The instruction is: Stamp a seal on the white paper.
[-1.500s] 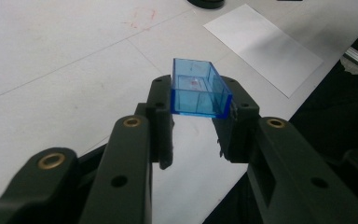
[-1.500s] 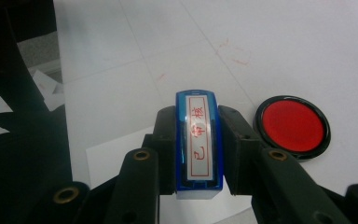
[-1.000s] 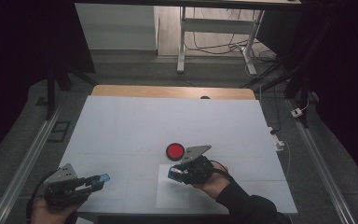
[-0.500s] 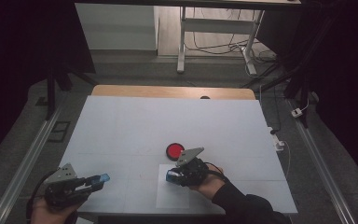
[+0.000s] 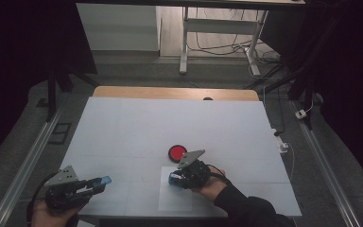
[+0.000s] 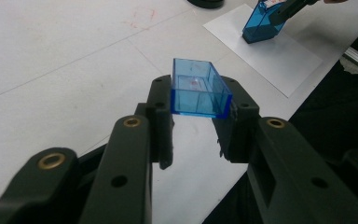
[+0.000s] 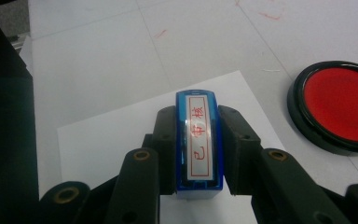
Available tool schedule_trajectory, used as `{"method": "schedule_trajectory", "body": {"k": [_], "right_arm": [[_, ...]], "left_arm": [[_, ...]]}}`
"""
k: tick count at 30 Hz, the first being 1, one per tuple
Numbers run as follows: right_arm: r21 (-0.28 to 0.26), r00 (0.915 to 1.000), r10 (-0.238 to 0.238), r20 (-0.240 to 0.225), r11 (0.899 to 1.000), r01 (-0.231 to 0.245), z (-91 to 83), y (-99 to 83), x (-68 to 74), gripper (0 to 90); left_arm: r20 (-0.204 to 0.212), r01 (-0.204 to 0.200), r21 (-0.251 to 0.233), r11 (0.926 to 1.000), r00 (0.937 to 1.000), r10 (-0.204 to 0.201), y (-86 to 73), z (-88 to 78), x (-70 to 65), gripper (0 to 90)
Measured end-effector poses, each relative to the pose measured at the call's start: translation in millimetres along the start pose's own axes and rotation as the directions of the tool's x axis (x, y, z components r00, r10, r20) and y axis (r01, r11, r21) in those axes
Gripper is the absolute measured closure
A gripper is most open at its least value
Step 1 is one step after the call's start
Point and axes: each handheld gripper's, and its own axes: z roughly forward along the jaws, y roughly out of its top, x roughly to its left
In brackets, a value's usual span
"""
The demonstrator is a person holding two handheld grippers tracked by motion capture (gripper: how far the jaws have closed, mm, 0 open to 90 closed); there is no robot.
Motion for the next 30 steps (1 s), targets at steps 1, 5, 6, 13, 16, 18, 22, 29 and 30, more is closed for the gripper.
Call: {"method": "schedule_trajectory", "body": {"k": [1, 5, 6, 13, 16, 18, 22, 29, 30], "right_arm": [[0.000, 1.0000, -0.003, -0.001, 1.000, 0.003, -0.1, -0.3, -0.6, 69.9], [-0.008, 1.0000, 0.003, -0.009, 1.000, -0.003, 0.0, -2.3, -1.1, 70.1], [-0.011, 0.9999, 0.007, -0.013, 1.000, -0.007, 0.1, -2.8, -1.7, 70.2], [-0.022, 0.9988, 0.036, -0.032, 0.999, -0.037, 0.1, -5.0, -5.0, 70.4], [-0.024, 0.9982, 0.046, -0.039, 0.999, -0.047, 0.1, -5.7, -6.4, 70.5], [-0.026, 0.9983, 0.046, -0.037, 0.999, -0.047, 0.3, -5.8, -5.7, 70.6], [-0.027, 0.9996, 0.024, -0.017, 0.999, -0.025, 0.7, -5.6, -1.8, 70.6], [-0.010, 0.9987, -0.039, 0.034, 0.999, 0.039, 0.8, -3.9, 7.0, 70.7], [-0.009, 0.9981, -0.047, 0.040, 0.999, 0.047, 1.0, -3.6, 8.5, 70.7]], "left_arm": [[0.000, 0.000, 0.000, 1.0000, 1.0000, 0.000, 0.0, 0.1, 0.0, 68.4], [0.000, 0.000, 0.001, 1.0000, 1.0000, 0.000, 0.0, 0.1, -0.1, 68.4], [-0.001, -0.001, 0.001, 1.0000, 1.0000, 0.001, 0.0, 0.1, -0.1, 68.4], [-0.001, -0.001, 0.002, 1.0000, 1.0000, 0.001, 0.0, 0.1, -0.1, 68.4], [-0.002, -0.001, 0.003, 1.0000, 1.0000, 0.001, 0.1, 0.2, -0.2, 68.4], [-0.002, -0.001, 0.002, 1.0000, 1.0000, 0.001, 0.0, 0.2, -0.2, 68.4], [-0.001, 0.001, 0.002, 1.0000, 1.0000, -0.001, 0.1, 0.2, -0.1, 68.4], [-0.002, 0.000, 0.003, 1.0000, 1.0000, 0.000, 0.2, 0.5, -0.2, 68.4], [-0.002, 0.000, 0.004, 1.0000, 1.0000, 0.000, 0.2, 0.5, -0.2, 68.4]]}}
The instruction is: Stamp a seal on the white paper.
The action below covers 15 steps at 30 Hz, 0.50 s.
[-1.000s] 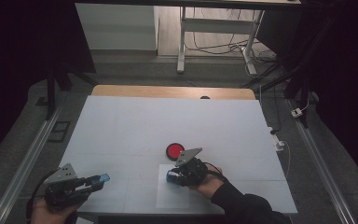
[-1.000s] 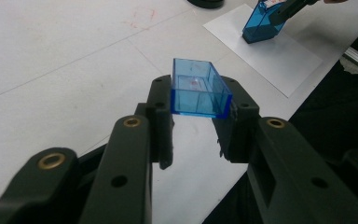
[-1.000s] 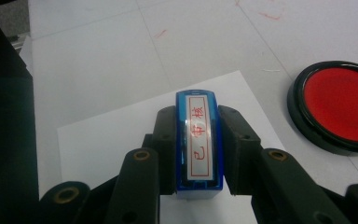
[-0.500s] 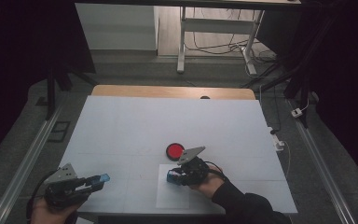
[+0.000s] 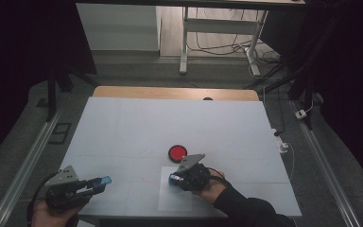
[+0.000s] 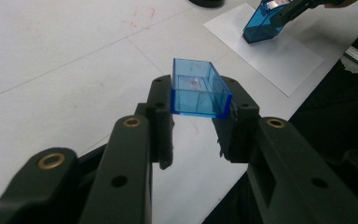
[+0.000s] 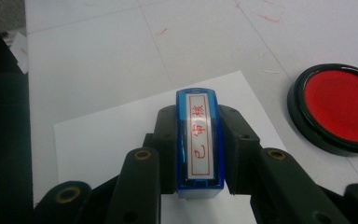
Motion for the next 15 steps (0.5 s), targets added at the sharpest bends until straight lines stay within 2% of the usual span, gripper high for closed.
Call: {"method": "schedule_trajectory", "body": {"k": [3, 6, 10, 15], "right_arm": [[0.018, 0.9993, -0.027, 0.024, 0.999, 0.027, -0.3, 1.5, 3.8, 70.7], [0.011, 0.9993, -0.031, 0.023, 0.999, 0.031, 0.2, 1.6, 5.1, 70.7], [0.006, 0.9999, 0.010, 0.004, 1.000, -0.010, -0.2, -0.2, -0.3, 70.7], [-0.018, 0.9962, 0.075, -0.045, 0.997, -0.076, 0.5, -3.1, -8.6, 70.7]], "left_arm": [[0.000, 0.000, 0.000, 1.0000, 1.0000, 0.000, 0.0, 0.0, 0.0, 68.4], [0.000, -0.001, 0.001, 1.0000, 1.0000, 0.001, 0.1, 0.1, -0.1, 68.4], [0.000, 0.000, 0.001, 1.0000, 1.0000, 0.000, 0.2, 0.2, -0.1, 68.4], [0.001, 0.001, 0.002, 1.0000, 1.0000, -0.001, 0.2, 0.3, 0.0, 68.4]]}}
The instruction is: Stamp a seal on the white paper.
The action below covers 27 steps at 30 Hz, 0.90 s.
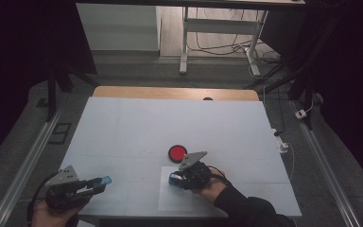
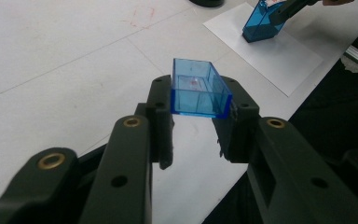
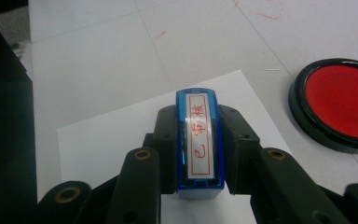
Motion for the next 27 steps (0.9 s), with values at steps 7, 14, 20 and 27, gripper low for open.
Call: {"method": "schedule_trajectory", "body": {"k": [7, 14, 20, 27], "right_arm": [[0.001, 0.9997, 0.020, -0.015, 1.000, -0.020, -0.2, -0.5, -3.6, 70.7], [0.011, 0.9983, -0.045, 0.037, 0.999, 0.044, 0.7, 1.5, 6.6, 70.7], [0.008, 0.9993, -0.029, 0.024, 1.000, 0.029, 0.3, 1.3, 4.1, 70.3], [0.024, 0.9996, -0.020, 0.018, 1.000, 0.020, -0.6, 3.9, 2.9, 70.1]], "left_arm": [[0.000, 0.000, 0.000, 1.0000, 1.0000, 0.000, 0.0, 0.0, 0.1, 68.4], [0.000, 0.001, 0.001, 1.0000, 1.0000, -0.001, 0.1, 0.2, 0.1, 68.4], [0.002, 0.002, 0.000, 1.0000, 1.0000, -0.002, 0.1, 0.2, 0.3, 68.4], [0.001, 0.002, -0.002, 1.0000, 1.0000, -0.002, 0.0, 0.0, 0.4, 68.4]]}}
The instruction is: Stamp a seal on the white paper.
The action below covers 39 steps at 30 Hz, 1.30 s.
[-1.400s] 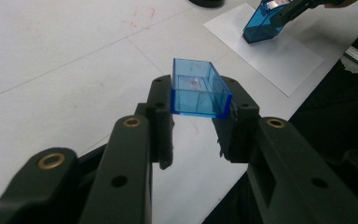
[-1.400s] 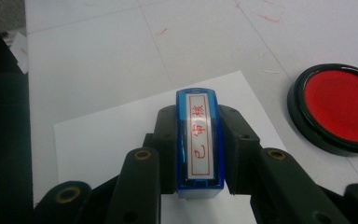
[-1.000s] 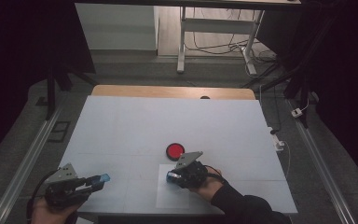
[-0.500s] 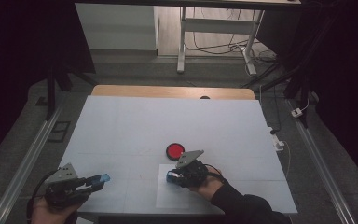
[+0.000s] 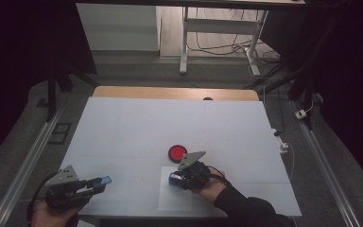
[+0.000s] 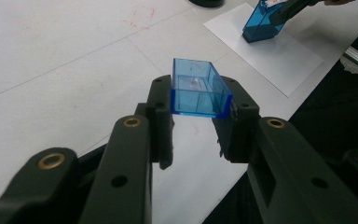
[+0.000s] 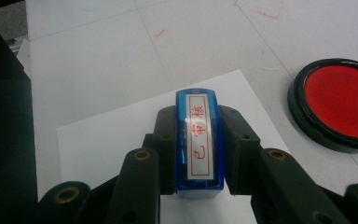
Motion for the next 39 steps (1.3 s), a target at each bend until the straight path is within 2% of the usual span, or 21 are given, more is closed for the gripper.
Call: {"method": "schedule_trajectory", "body": {"k": [4, 16, 26, 32, 39], "right_arm": [[-0.003, 0.9998, 0.018, -0.005, 1.000, -0.018, -0.2, 0.8, 0.3, 70.1], [-0.046, 0.9999, 0.015, -0.003, 0.999, -0.015, -9.7, 4.7, -1.1, 70.0], [-0.080, 0.9998, 0.020, -0.004, 0.997, -0.020, -19.1, 8.7, -2.2, 70.0], [-0.079, 1.0000, -0.001, 0.002, 0.997, 0.001, -25.1, 10.8, -1.1, 70.0], [-0.111, 1.0000, -0.002, 0.008, 0.994, 0.003, -31.7, 13.1, -1.2, 70.0]], "left_arm": [[0.000, 0.000, 0.000, 1.0000, 1.0000, 0.000, 0.0, 0.0, 0.1, 68.4], [0.009, 0.012, -0.010, 0.9999, 0.9999, -0.012, -0.2, -0.9, 1.3, 68.4], [0.008, 0.005, -0.005, 1.0000, 1.0000, -0.005, 0.0, -0.5, 0.5, 68.3], [0.009, 0.003, -0.005, 1.0000, 1.0000, -0.003, -0.1, -0.6, 0.4, 68.3], [0.009, -0.001, -0.006, 1.0000, 1.0000, 0.001, -0.1, -0.7, 0.2, 68.2]]}}
